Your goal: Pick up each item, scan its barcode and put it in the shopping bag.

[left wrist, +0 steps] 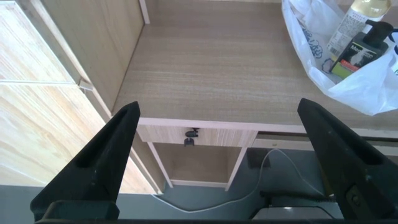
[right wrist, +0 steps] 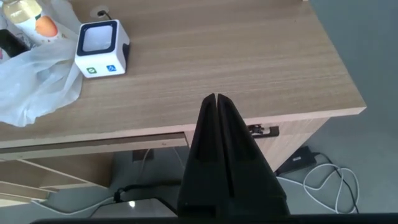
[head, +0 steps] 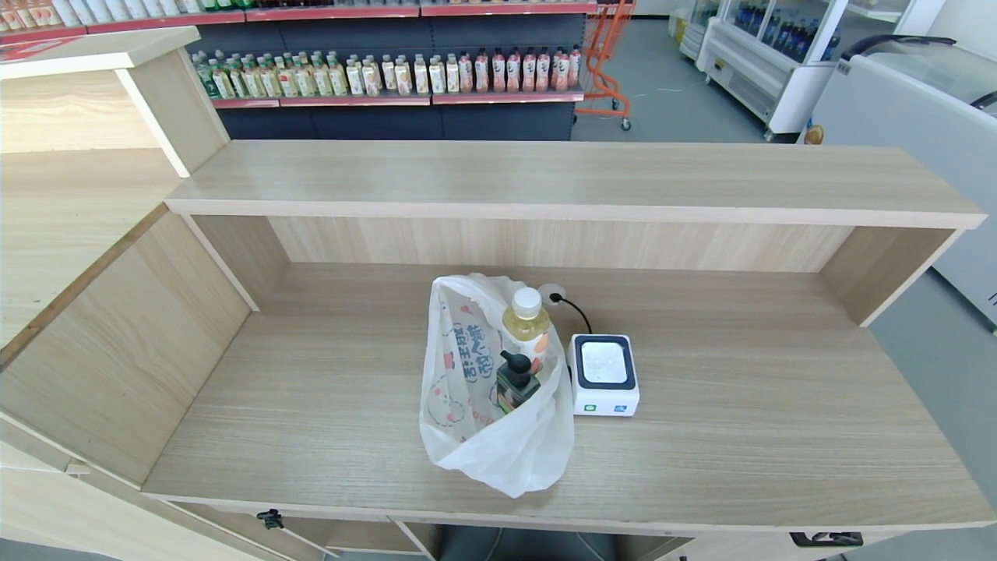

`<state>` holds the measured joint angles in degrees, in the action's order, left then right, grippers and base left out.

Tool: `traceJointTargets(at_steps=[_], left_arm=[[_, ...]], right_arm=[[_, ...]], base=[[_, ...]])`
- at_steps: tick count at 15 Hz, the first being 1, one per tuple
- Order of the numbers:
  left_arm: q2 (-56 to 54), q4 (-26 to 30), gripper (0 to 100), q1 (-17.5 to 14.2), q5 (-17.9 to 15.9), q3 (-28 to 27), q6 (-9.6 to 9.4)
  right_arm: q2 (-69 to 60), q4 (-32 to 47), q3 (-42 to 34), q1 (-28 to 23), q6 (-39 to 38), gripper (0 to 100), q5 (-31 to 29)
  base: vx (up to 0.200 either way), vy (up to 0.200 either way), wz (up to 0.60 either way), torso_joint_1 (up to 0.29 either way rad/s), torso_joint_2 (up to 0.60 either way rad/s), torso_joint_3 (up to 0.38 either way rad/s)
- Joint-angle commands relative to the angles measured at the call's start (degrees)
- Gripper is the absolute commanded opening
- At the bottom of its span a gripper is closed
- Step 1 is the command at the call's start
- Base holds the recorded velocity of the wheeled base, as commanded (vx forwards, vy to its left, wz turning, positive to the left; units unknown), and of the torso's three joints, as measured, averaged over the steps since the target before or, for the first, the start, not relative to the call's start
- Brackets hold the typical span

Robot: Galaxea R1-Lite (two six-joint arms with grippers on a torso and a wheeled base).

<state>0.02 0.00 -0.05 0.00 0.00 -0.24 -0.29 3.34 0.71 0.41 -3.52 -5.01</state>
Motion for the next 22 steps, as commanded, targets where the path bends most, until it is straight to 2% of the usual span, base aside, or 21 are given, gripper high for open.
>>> traceJointTargets(at_steps=[1,3,7,12,22], left_arm=[[0.0,0.0,100,-0.1,0.0,0.0,-0.02],[0.0,0.0,100,0.0,0.0,0.0,0.07],[0.2,0.0,100,0.0,0.0,0.0,-0.02],[0.1,0.0,100,0.0,0.0,0.0,0.16],[0.1,0.0,100,0.0,0.0,0.0,0.16]], right_arm=[[0.3,0.0,0.0,0.0,0.1,0,0.0],[0.3,0.0,0.0,0.0,0.3,0,0.0],[0.3,0.0,0.0,0.0,-0.1,0,0.0],[0.3,0.0,0.0,0.0,0.0,0,0.0],[0.3,0.0,0.0,0.0,-0.1,0,0.0]], base=[[0.000,-0.200,0.00,0.007,0.00,0.002],[0.000,-0.200,0.00,0.007,0.00,0.000],[0.000,0.000,0.00,0.000,0.00,0.000],[0.200,0.000,0.00,0.000,0.00,0.000],[0.000,0.000,0.00,0.000,0.00,0.000]])
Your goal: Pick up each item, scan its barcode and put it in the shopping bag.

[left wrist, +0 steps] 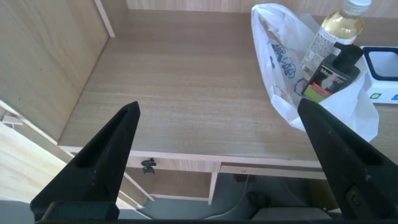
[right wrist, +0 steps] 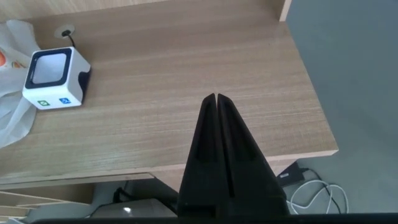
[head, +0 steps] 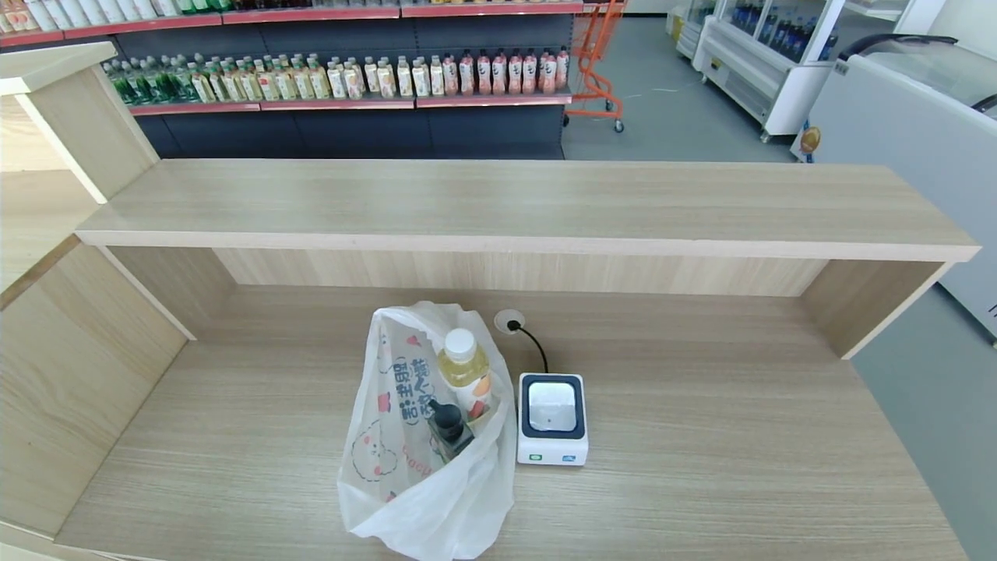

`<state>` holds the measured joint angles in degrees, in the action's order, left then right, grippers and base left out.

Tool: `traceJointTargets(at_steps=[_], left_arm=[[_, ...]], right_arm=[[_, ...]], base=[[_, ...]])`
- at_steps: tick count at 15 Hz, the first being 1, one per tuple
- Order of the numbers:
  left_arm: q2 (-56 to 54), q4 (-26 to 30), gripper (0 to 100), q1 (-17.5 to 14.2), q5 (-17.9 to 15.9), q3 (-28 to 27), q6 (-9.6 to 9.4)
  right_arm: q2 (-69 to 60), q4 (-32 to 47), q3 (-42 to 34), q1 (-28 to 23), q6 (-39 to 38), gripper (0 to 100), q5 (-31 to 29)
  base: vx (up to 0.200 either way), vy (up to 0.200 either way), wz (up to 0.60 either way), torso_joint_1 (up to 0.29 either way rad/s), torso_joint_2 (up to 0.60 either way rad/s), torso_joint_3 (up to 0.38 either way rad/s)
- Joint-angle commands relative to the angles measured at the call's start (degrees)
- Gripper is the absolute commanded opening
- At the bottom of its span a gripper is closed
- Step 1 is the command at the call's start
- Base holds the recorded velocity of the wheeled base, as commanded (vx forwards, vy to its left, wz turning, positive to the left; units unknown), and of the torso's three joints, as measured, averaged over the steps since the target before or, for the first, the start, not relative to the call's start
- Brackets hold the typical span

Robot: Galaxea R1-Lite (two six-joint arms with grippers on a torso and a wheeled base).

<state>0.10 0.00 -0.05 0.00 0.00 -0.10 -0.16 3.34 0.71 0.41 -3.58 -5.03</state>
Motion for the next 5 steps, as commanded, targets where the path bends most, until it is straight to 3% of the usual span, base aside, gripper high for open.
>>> traceJointTargets(at_steps=[1,5], left_arm=[[0.0,0.0,100,0.0,0.0,0.0,0.01],[-0.1,0.0,100,0.0,0.0,0.0,0.01]], right_arm=[[0.2,0.0,0.0,0.0,0.1,0,0.0],[0.2,0.0,0.0,0.0,0.2,0,0.0]], base=[[0.000,0.000,0.00,0.000,0.00,0.000],[0.000,0.000,0.00,0.000,0.00,0.000]])
